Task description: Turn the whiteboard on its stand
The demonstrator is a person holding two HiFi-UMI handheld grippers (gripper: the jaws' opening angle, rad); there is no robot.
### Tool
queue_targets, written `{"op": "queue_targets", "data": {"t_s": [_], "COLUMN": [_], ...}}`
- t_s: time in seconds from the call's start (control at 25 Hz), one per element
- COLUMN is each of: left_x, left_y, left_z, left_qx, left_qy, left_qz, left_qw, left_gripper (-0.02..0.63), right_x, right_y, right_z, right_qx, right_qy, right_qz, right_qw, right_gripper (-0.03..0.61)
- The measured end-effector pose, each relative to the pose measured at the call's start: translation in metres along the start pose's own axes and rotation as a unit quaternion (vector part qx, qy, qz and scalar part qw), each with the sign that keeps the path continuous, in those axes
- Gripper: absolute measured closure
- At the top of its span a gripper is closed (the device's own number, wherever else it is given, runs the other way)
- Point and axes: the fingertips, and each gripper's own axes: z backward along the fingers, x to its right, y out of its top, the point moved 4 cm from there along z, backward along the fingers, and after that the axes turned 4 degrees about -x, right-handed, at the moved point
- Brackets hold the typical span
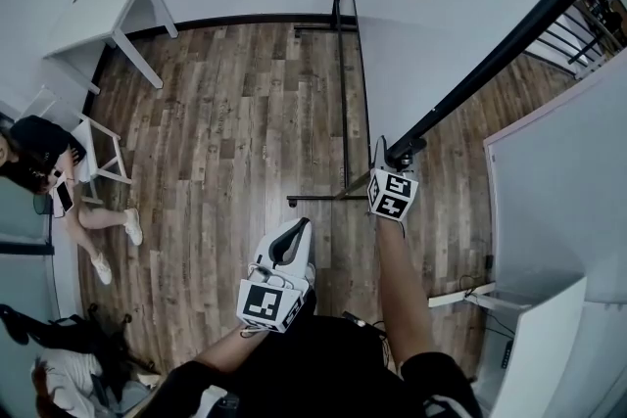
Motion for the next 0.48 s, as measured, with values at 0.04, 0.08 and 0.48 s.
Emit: {"op": "queue_targets", "data": {"t_s": [0.04, 0.08, 0.48], "left_x": [0.0, 0.002, 0.012], "left_y": [0.001, 0.002, -0.017], "left_z": [0.002, 0.003, 0.039], "left_qx": [0.001, 0.002, 0.018], "left_qy": [0.001, 0.002, 0.004], "left_qz": [0.001, 0.001, -0.009], "left_qw": [1.0, 1.0, 0.9998], "left_gripper": [0.597, 0.597, 0.597], "right_x": [-0.001, -0.003, -0.027], "right_y": [0.0, 0.0, -0.039], "right_z": [0.002, 0.005, 0.066], "right_qx": [-0.002, -0.004, -0.011], "right_qy": [0.002, 0.004, 0.019], "right_qz": [0.003, 0.005, 0.015], "right_qw": [1.0, 1.0, 1.0], "right_gripper": [0.434, 0.434, 0.436]}}
